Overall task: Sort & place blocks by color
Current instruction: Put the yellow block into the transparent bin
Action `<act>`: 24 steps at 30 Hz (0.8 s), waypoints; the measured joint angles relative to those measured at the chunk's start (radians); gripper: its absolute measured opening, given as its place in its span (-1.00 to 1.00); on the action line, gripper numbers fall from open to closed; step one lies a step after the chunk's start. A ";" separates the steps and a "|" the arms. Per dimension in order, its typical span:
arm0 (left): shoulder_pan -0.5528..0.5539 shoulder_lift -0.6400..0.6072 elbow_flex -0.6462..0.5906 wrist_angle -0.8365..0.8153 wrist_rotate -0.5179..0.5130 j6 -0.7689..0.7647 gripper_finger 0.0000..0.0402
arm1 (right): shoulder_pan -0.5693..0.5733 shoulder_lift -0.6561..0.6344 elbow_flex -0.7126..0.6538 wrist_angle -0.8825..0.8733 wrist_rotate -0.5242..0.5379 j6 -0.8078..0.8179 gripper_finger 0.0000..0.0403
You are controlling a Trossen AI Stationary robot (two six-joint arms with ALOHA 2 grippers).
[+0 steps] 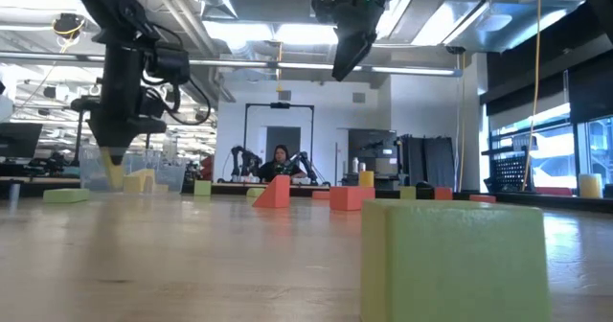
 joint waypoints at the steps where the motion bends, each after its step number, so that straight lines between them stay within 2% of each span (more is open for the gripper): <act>1: 0.000 0.000 -0.001 0.007 -0.008 0.000 -0.46 | 0.000 0.000 0.000 0.000 0.000 0.000 0.18; 4: -0.001 0.000 -0.002 0.015 -0.009 -0.004 -0.36 | 0.000 0.000 0.000 0.000 0.000 0.000 0.18; 11: -0.001 -0.023 0.005 0.005 -0.006 -0.004 -0.33 | 0.000 0.000 0.000 -0.001 0.000 0.016 0.18; 14: -0.005 -0.050 0.041 -0.012 -0.006 -0.002 -0.32 | 0.000 0.000 0.000 -0.001 0.004 0.035 0.18; 18: -0.019 -0.089 0.103 -0.021 -0.006 0.007 -0.32 | -0.008 0.000 -0.016 0.003 0.064 0.053 0.18; 21: -0.039 -0.116 0.155 -0.021 0.002 0.042 -0.32 | -0.043 0.008 -0.034 0.015 0.065 0.166 0.18; 24: -0.064 -0.127 0.214 -0.021 0.061 0.053 -0.32 | -0.103 0.029 -0.037 0.004 -0.003 0.288 0.15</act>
